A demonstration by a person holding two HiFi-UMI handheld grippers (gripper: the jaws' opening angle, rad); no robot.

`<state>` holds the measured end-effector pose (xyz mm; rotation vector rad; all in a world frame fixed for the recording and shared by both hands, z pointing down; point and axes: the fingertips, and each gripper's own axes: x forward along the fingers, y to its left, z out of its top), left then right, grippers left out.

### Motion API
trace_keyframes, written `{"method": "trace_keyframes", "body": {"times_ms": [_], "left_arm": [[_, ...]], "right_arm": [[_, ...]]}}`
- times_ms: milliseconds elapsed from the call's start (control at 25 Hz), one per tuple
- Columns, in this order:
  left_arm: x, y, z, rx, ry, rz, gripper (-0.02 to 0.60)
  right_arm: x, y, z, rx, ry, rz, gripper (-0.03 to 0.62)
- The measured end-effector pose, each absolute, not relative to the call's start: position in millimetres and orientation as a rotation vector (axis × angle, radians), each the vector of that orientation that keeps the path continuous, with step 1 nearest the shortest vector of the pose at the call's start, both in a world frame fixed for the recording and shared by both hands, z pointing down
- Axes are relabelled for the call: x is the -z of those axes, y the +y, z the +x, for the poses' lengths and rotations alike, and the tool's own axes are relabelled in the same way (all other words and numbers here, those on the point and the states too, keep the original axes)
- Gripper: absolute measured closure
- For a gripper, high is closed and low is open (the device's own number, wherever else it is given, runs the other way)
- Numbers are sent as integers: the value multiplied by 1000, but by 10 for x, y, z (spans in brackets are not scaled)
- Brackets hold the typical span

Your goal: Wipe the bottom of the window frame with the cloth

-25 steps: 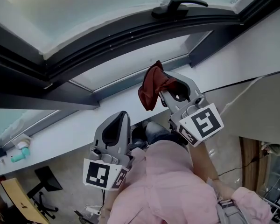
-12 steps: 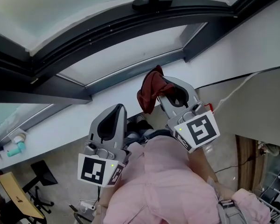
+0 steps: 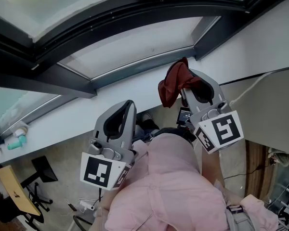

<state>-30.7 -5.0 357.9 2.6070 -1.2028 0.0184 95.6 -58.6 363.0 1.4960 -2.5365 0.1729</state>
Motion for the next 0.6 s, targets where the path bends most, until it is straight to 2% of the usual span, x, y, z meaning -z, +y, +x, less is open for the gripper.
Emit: {"method": "trace_keyframes", "body": {"times_ms": [240,600], "left_arm": [[-3559,46,-247,-12,-1241,2605,584],[-3525,76,-302,6,-1366,2581,584]], "right_arm": [[-3488,-551,1136,-145,-2551,1520,531],[-3559,-548,1023,-137,-2625,1390,531]]}}
